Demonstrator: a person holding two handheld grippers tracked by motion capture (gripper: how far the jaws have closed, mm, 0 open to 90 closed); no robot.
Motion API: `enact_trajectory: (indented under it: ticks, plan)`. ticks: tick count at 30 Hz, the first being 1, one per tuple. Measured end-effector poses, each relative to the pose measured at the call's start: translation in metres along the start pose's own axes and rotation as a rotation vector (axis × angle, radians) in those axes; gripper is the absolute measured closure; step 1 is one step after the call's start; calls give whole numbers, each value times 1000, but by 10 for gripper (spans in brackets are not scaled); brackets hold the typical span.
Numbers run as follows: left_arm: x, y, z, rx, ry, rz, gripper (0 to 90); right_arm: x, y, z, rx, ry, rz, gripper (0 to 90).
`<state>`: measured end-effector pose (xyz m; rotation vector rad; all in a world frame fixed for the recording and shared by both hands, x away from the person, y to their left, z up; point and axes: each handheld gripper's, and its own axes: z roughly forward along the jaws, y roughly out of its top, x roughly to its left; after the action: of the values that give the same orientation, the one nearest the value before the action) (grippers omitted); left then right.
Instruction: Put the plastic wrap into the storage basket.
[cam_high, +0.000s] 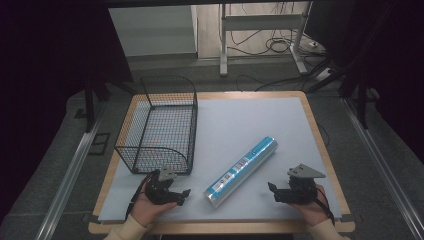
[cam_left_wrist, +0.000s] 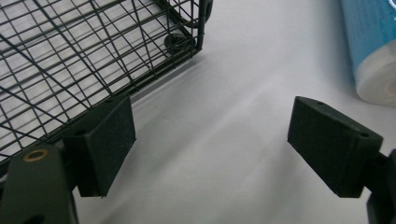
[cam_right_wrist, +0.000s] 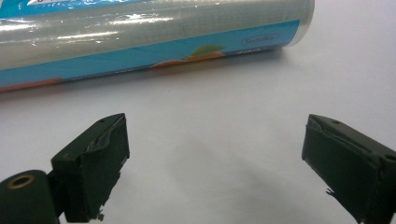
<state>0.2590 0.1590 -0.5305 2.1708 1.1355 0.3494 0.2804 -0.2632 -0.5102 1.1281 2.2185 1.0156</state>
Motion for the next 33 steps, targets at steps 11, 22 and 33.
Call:
enact_trajectory:
  ticks: [11,22,33]
  plan:
    - [-3,0,-4,-25,2,-34,156,1,3,-3,-8,14,-35,105]
    - [-9,8,-14,-19,-43,-38,188,1,4,-5,2,19,-27,106]
    - [-25,29,-22,5,-75,8,187,-2,0,-14,-28,-3,-29,100]
